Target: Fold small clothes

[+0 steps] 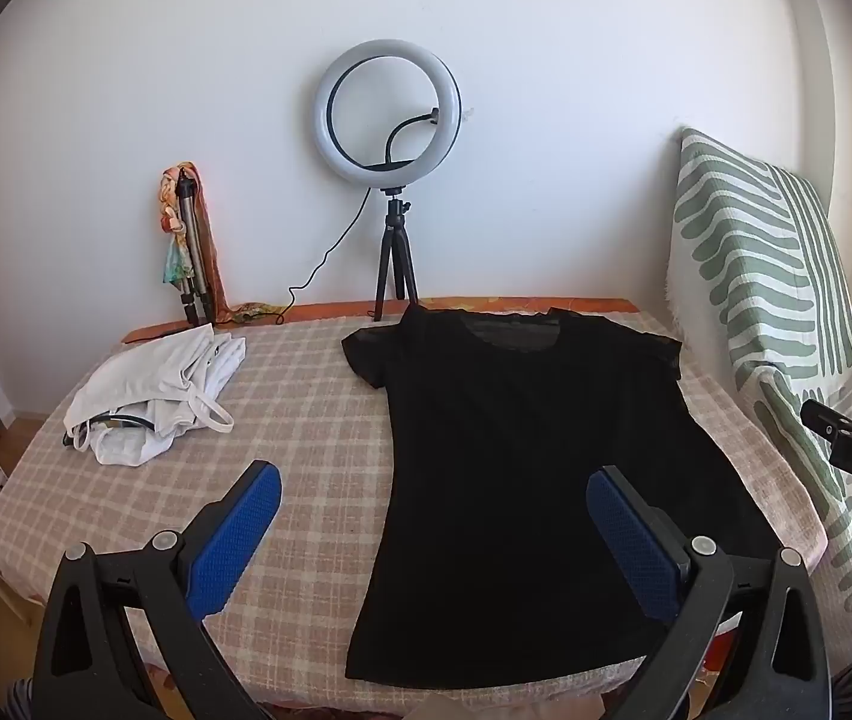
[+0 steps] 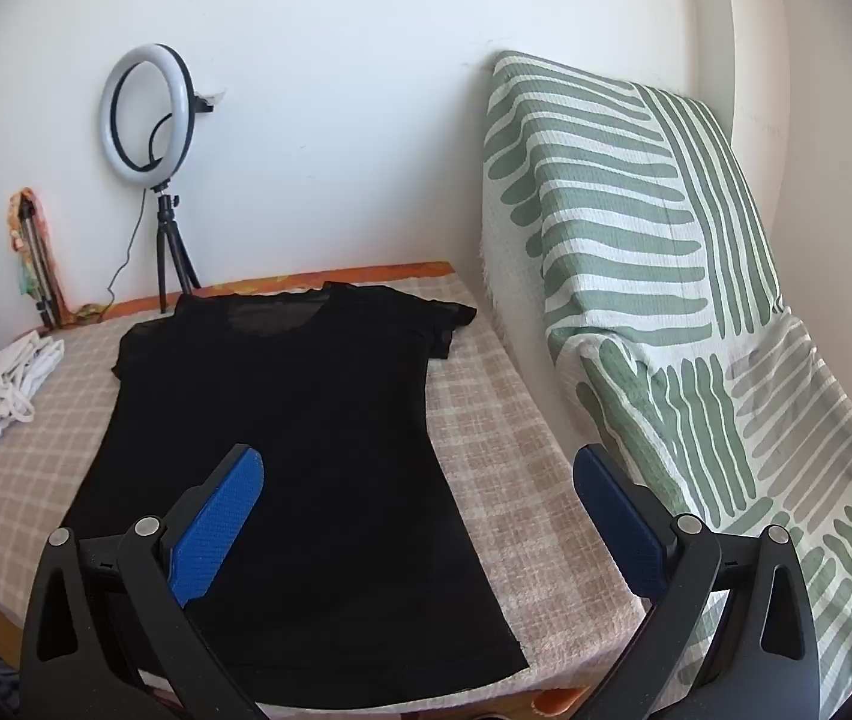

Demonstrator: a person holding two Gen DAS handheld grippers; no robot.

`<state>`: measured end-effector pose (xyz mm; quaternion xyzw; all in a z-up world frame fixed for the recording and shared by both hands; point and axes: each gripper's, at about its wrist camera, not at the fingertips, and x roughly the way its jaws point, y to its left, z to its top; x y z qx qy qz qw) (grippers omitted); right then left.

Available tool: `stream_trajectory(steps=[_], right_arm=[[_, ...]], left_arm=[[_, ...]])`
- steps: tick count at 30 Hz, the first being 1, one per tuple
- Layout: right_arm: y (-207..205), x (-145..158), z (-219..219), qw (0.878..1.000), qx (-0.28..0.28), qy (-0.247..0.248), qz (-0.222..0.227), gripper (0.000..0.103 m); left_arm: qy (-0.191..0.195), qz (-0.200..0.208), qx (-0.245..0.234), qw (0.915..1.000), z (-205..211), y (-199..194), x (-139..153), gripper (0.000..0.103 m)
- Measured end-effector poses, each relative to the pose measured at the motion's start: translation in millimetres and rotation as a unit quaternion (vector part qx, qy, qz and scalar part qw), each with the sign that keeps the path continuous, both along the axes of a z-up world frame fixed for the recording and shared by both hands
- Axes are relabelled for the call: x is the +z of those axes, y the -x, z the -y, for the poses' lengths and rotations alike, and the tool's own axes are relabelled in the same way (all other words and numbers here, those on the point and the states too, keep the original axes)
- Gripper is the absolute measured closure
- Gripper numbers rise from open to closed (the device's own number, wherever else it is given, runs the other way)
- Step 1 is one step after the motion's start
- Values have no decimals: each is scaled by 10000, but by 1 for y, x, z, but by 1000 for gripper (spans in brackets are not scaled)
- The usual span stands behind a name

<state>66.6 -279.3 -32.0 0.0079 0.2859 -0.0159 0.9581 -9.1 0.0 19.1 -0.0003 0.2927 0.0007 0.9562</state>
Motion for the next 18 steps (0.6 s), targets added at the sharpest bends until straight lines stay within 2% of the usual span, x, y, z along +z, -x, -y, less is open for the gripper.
stream_trajectory(steps=[18], right_arm=[[-4,-1,-5,10000,17,-34,-3,0]], left_arm=[[-3,-1,28,10000,-1,1,-2,0]])
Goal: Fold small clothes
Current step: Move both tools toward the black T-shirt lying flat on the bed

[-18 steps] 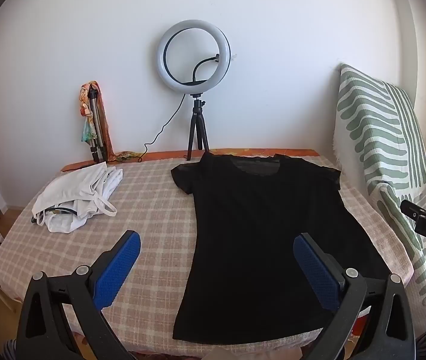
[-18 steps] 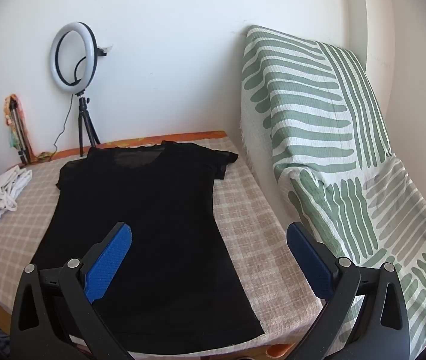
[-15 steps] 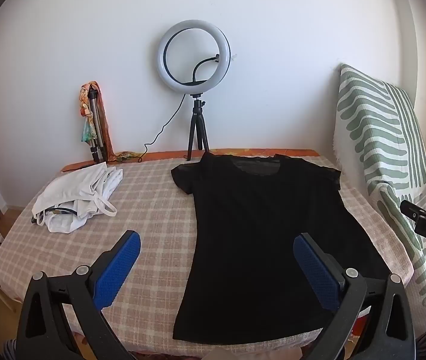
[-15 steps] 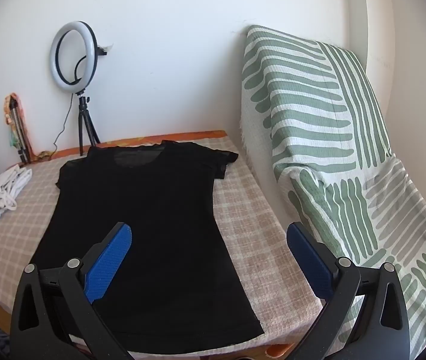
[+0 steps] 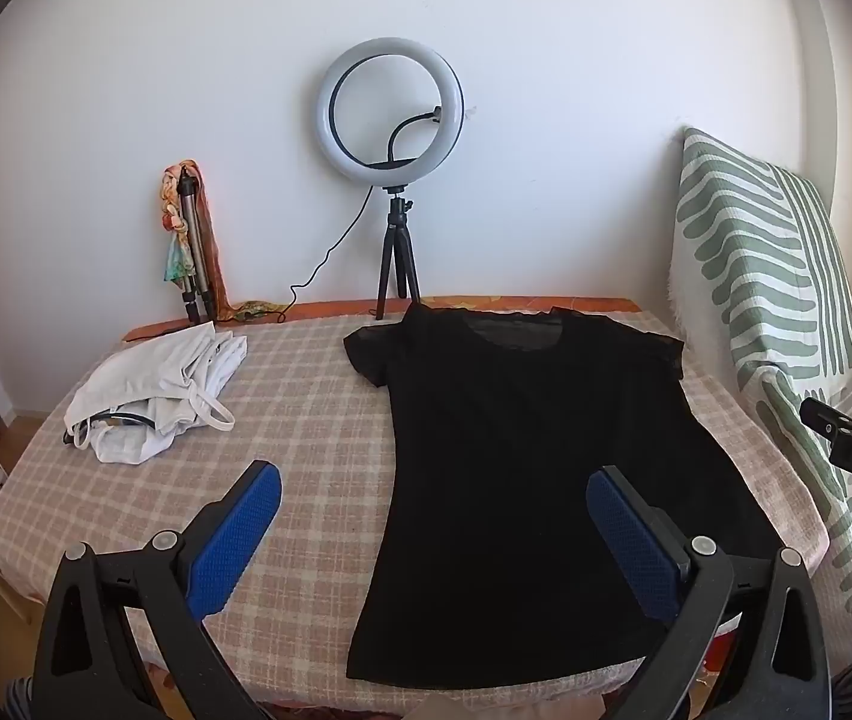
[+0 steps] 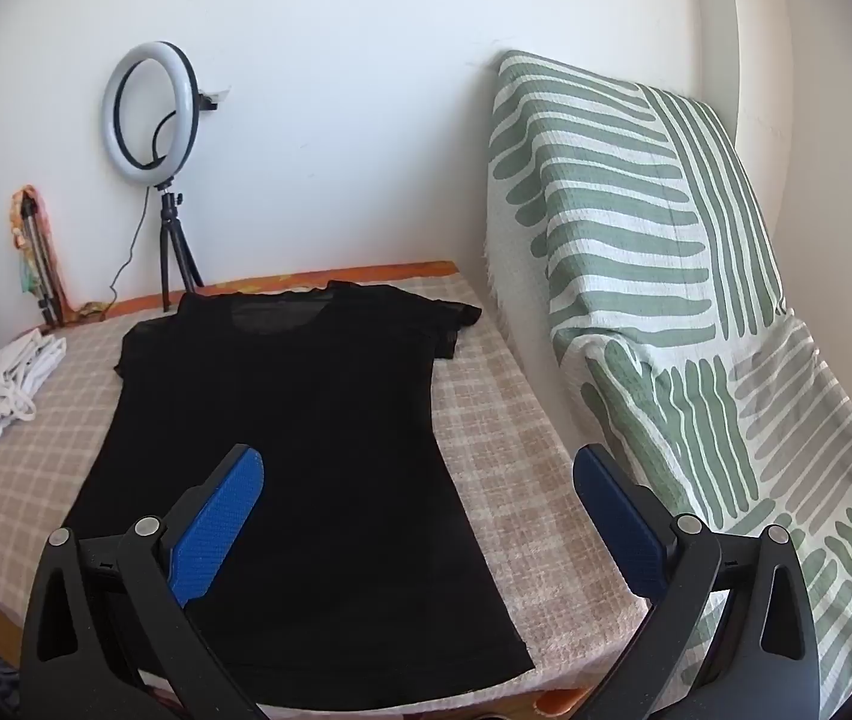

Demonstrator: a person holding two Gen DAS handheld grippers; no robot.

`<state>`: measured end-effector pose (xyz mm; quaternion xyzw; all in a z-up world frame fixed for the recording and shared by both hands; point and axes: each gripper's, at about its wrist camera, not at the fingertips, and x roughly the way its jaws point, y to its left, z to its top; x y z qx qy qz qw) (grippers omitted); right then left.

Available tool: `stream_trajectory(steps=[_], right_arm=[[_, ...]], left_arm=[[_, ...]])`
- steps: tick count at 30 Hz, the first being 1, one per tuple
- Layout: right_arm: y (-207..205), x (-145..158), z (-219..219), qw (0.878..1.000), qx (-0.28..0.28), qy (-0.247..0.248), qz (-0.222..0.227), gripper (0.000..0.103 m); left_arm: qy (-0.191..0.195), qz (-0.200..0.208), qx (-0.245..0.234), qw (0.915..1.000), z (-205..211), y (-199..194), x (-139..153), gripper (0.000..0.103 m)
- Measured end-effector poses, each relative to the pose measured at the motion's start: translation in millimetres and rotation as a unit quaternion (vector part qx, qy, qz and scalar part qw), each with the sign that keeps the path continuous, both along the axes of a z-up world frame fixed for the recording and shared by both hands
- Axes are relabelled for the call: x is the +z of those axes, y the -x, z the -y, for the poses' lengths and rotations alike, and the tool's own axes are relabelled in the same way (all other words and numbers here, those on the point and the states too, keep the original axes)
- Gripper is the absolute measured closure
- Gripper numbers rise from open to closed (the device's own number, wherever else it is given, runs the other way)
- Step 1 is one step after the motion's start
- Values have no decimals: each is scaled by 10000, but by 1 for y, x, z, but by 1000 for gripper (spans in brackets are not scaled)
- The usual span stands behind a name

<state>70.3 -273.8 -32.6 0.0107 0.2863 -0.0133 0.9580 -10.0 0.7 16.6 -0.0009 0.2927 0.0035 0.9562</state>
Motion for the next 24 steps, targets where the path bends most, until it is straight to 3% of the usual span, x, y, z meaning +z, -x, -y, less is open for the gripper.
stream_trajectory(steps=[14,20,24], right_arm=[[-2,-1,-9,9999,95,129,48,0],[-13,-4,-23,9993,219,302,18,0],[-21,-2,-31,9983,491,-104,294,0]], left_arm=[[64,-166,91,9998,-10,-8,-13,0],[331,-255,35,9991,-31,-7,-26,2],[692,-196,-110,9973,-55,3,-42,4]])
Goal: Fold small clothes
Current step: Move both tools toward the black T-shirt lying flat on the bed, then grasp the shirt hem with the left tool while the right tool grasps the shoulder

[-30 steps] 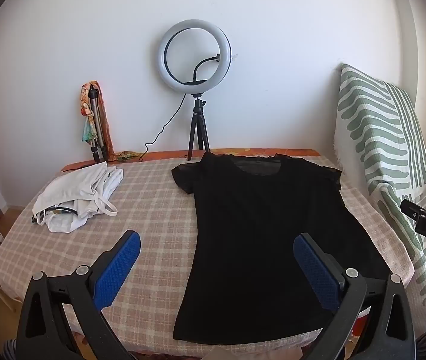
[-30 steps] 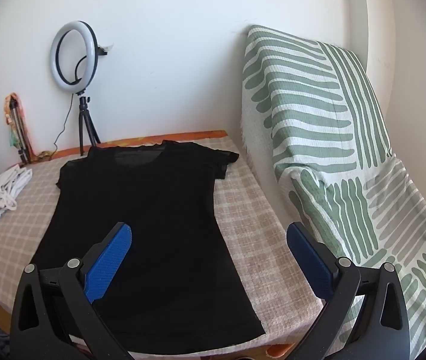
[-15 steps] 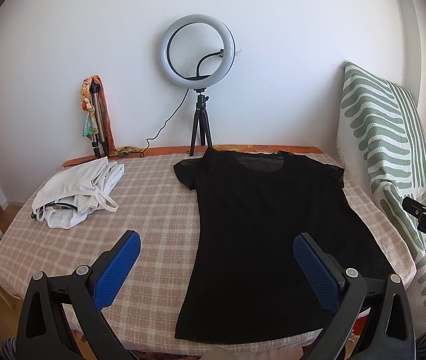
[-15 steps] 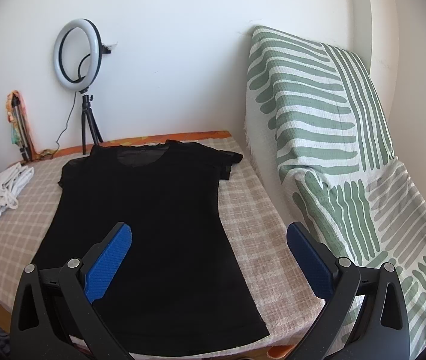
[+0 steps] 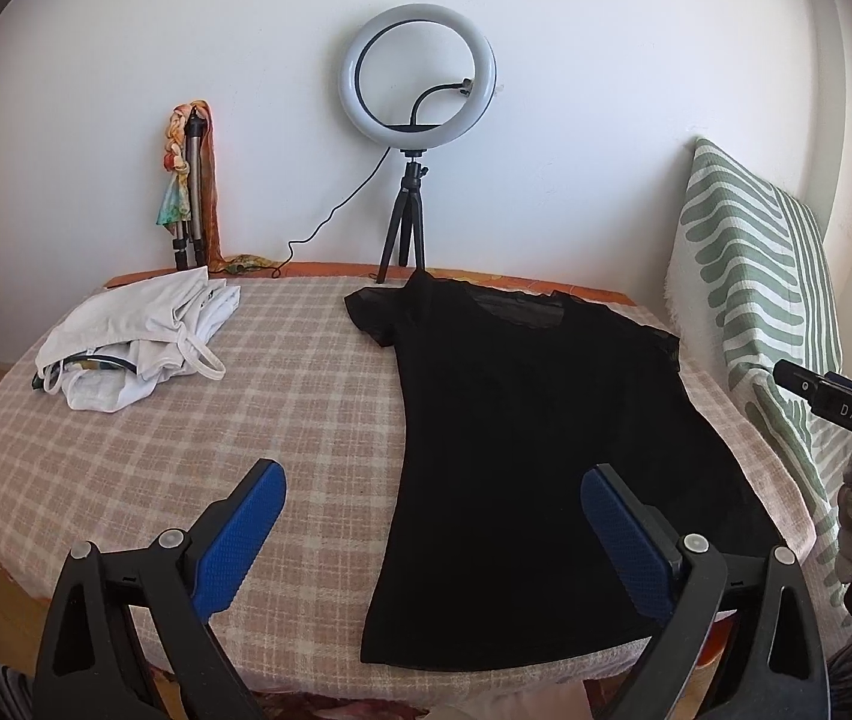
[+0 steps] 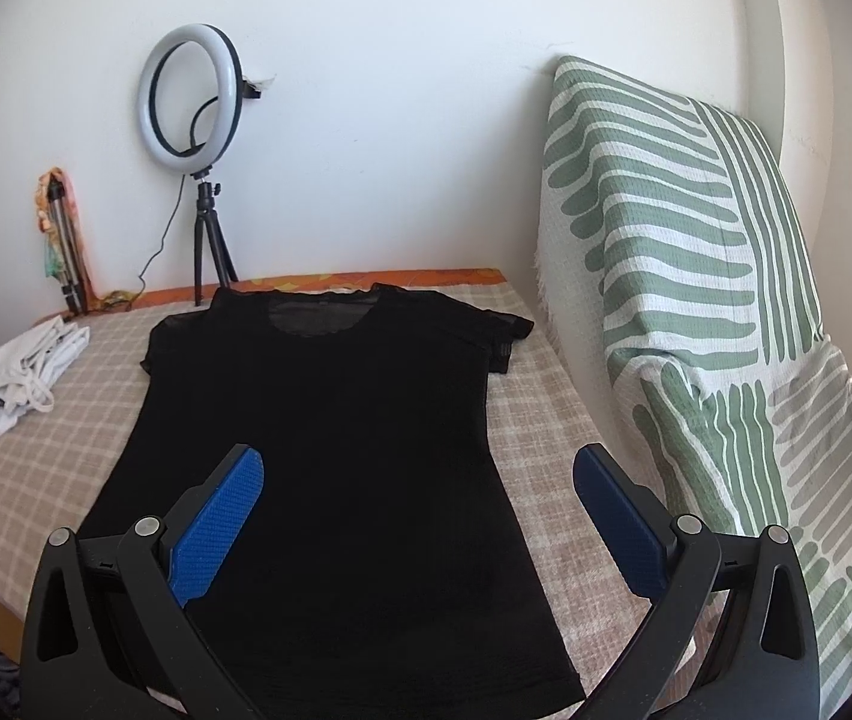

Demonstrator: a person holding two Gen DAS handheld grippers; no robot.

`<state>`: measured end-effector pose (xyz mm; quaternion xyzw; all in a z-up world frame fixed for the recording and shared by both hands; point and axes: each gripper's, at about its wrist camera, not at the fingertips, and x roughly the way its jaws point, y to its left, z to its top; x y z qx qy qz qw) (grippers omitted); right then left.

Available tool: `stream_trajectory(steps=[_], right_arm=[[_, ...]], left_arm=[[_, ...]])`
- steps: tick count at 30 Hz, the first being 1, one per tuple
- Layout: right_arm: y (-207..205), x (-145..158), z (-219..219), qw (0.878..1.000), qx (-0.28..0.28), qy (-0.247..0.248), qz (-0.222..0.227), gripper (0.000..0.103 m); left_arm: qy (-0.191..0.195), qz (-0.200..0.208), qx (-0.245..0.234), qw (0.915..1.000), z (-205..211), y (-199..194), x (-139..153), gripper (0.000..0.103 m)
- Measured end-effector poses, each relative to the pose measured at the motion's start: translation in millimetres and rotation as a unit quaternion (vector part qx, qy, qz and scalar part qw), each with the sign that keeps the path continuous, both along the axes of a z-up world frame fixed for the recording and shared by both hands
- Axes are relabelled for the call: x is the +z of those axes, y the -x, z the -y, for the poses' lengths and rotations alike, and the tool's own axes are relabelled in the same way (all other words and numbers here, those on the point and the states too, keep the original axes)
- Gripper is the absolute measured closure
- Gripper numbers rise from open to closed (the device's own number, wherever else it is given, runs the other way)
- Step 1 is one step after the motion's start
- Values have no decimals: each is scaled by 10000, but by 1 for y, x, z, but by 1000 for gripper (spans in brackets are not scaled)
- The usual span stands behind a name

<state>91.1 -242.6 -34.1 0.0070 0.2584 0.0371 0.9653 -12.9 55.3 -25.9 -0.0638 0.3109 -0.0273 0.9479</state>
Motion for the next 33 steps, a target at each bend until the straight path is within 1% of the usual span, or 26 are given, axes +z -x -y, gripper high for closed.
stream_trajectory(steps=[2,3,4,6,7,8,9,10,11,12,13,14,15,17,20,23,25,27,30,33], right_arm=[[-7,2,-8,9998,147,37,163,0],[-11,3,-13,9995,228,75,181,0],[-17,3,-18,9994,309,144,104,0],[-30,2,-29,9984,499,260,-18,0],[-38,2,-36,9976,629,276,-80,1],[-46,1,-42,9966,752,284,-166,3],[-55,0,-50,9951,898,298,-295,7],[-65,-4,-58,9928,1052,318,-478,10],[-72,-4,-65,9907,1204,247,-576,15],[-79,-4,-73,9883,1356,202,-665,22],[-85,-5,-80,9863,1457,209,-740,26],[-92,-6,-88,9845,1540,228,-804,31],[-98,-7,-94,9825,1623,218,-888,33],[-111,-9,-108,9784,1775,197,-1041,33],[-129,-9,-127,9701,2028,31,-1336,34],[-149,-7,-155,9648,2206,169,-1420,34],[-161,-5,-175,9613,2320,270,-1463,34],[-176,-6,-195,9558,2449,227,-1610,34],[-202,-15,-227,9485,2579,140,-1835,34],[-227,-27,-259,9435,2654,217,-1973,34]], left_arm=[[74,-144,25,9999,-10,2,-10,6],[85,-221,22,9997,-14,2,-16,9],[84,-308,7,9995,-18,3,-23,11],[95,-492,-51,9987,-22,4,-35,21],[124,-585,-79,9982,-24,4,-42,24],[194,-680,-121,9974,-27,3,-49,31],[316,-789,-173,9962,-30,2,-55,34],[492,-904,-228,9944,-33,0,-62,42],[685,-1008,-280,9922,-36,-1,-69,49],[838,-1093,-321,9900,-39,-3,-75,53],[935,-1168,-346,9881,-40,-4,-81,53],[977,-1228,-358,9870,-41,-6,-86,53],[998,-1272,-381,9861,-41,-7,-91,54],[1000,-1366,-415,9847,-41,-9,-99,54],[1020,-1469,-444,9829,-39,-12,-108,54],[1136,-1593,-484,9795,-39,-16,-116,59],[1216,-1633,-510,9777,-39,-17,-120,60],[1208,-1650,-514,9775,-39,-19,-122,63],[1301,-1624,-516,9768,-42,-22,-124,69],[1462,-1591,-554,9748,-47,-25,-126,72]])
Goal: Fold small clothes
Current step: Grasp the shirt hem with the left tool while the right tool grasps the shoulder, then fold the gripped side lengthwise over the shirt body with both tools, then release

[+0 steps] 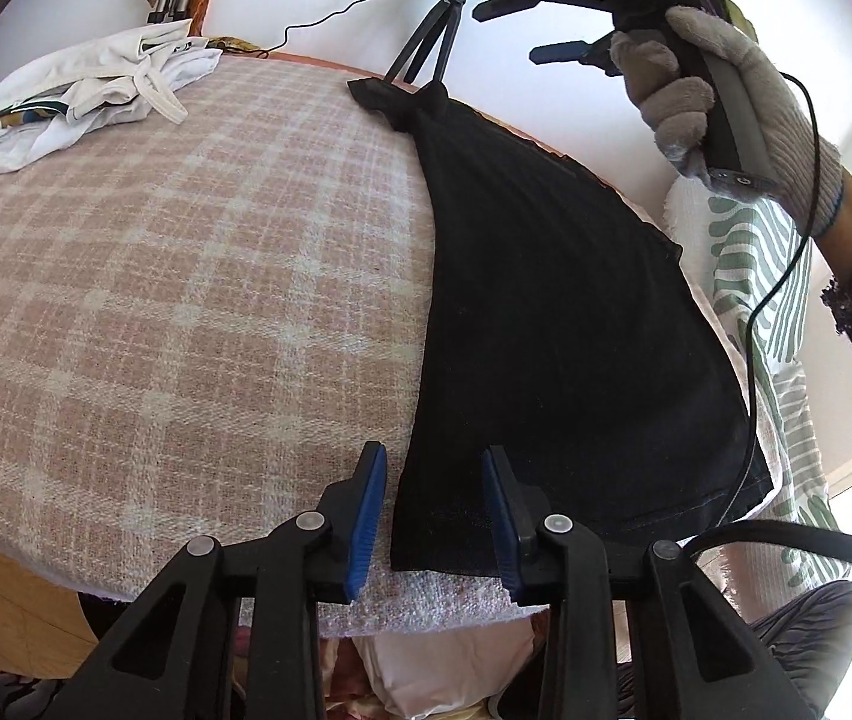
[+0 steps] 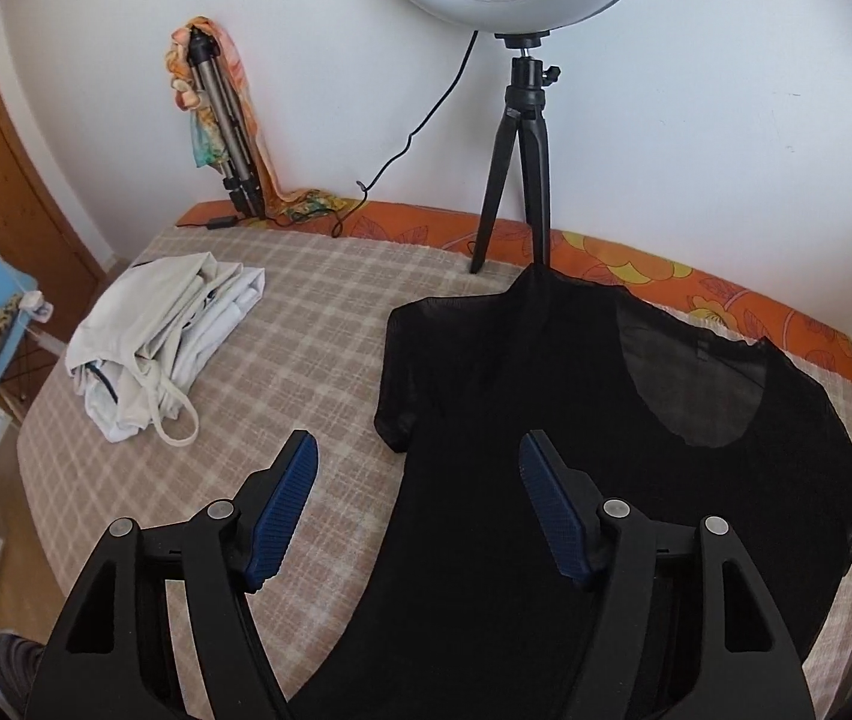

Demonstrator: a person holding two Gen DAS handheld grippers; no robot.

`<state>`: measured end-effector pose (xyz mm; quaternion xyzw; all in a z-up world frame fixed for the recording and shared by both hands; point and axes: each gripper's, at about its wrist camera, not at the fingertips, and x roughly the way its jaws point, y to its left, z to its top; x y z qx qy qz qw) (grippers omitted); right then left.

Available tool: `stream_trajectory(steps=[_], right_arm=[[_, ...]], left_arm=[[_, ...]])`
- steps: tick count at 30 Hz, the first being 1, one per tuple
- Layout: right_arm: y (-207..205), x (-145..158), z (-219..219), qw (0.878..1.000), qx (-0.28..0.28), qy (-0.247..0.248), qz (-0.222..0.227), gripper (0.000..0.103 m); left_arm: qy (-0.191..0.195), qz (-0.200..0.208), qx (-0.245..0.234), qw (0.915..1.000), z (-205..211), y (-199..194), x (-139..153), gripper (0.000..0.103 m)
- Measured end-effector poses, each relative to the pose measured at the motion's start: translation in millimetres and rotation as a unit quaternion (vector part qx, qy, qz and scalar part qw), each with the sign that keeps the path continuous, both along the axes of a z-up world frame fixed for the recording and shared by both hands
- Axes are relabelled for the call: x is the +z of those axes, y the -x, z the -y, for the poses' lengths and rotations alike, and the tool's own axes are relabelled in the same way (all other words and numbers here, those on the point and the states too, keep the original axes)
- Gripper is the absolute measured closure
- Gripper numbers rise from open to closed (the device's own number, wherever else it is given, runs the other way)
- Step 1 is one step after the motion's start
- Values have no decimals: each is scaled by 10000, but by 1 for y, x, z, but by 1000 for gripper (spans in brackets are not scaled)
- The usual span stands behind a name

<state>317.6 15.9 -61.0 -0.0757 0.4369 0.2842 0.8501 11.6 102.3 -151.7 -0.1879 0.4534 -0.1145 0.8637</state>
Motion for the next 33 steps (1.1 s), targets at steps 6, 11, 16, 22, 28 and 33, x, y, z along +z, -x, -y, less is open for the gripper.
stream_trajectory(steps=[6,11,16,22,28,33], right_arm=[[-48,-33,-47,9996,-51,118,-248,34],[-78,-69,-77,9980,-124,388,-476,34],[-98,-90,-100,9970,-101,632,-437,34],[-112,-112,-115,9945,-105,950,-426,36],[-111,-111,-106,9922,-124,1230,-145,91],[-109,-112,-100,9921,-148,1248,-38,100]], left_arm=[[137,17,-88,9999,-3,-7,-3,87],[526,-90,-77,9985,-12,-13,-7,97],[743,-126,-18,9972,-19,-17,-10,100],[684,-94,-18,9976,-17,-16,-10,102],[417,-42,3,9991,-10,-14,-6,102],[-220,153,149,9995,-12,-6,3,55]])
